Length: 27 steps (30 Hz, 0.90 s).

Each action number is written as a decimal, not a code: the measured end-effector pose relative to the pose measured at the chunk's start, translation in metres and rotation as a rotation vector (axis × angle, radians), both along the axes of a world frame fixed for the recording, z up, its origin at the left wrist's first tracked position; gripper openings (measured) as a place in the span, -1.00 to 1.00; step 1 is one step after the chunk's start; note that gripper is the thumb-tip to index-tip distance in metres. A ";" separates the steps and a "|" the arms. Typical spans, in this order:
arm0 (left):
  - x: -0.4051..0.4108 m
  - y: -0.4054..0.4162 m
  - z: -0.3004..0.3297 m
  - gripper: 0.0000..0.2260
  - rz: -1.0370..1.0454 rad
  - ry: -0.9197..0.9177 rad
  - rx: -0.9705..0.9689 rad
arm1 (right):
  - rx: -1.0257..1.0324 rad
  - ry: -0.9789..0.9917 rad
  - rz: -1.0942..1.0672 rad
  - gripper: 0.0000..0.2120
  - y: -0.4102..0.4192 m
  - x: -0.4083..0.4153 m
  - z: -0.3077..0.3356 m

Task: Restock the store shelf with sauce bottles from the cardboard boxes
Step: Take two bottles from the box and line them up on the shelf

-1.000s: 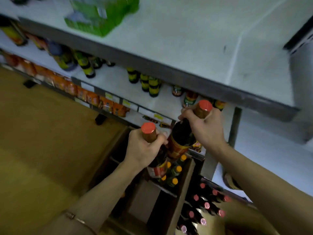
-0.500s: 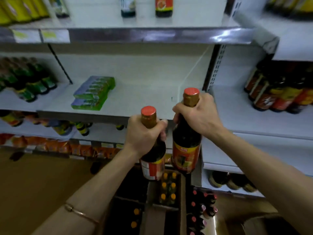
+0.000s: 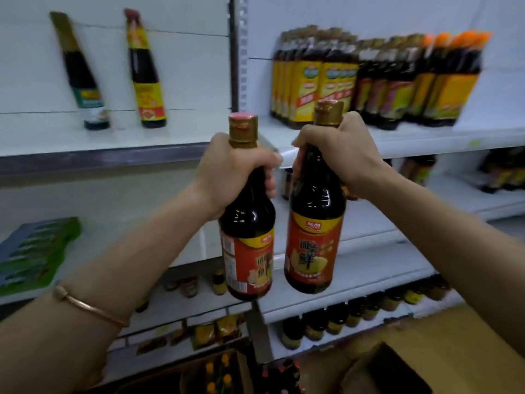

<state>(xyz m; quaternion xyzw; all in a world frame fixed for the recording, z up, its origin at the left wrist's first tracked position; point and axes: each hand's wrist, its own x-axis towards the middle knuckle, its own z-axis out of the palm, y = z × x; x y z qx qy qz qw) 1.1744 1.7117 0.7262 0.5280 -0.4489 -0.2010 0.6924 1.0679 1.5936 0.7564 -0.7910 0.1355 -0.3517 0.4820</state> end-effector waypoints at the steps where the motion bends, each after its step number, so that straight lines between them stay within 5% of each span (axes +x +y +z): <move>1: -0.007 -0.009 0.004 -0.75 -0.034 -0.006 -0.004 | -0.007 0.000 -0.023 -0.75 -0.006 -0.011 0.004; 14: -0.132 -0.161 0.015 -0.70 -0.428 -0.046 0.070 | -0.017 0.007 -0.395 -0.78 -0.115 -0.179 0.023; 27: -0.355 -0.398 0.014 -0.77 -0.665 -0.082 0.086 | -0.015 0.028 -0.636 -0.78 -0.308 -0.406 0.030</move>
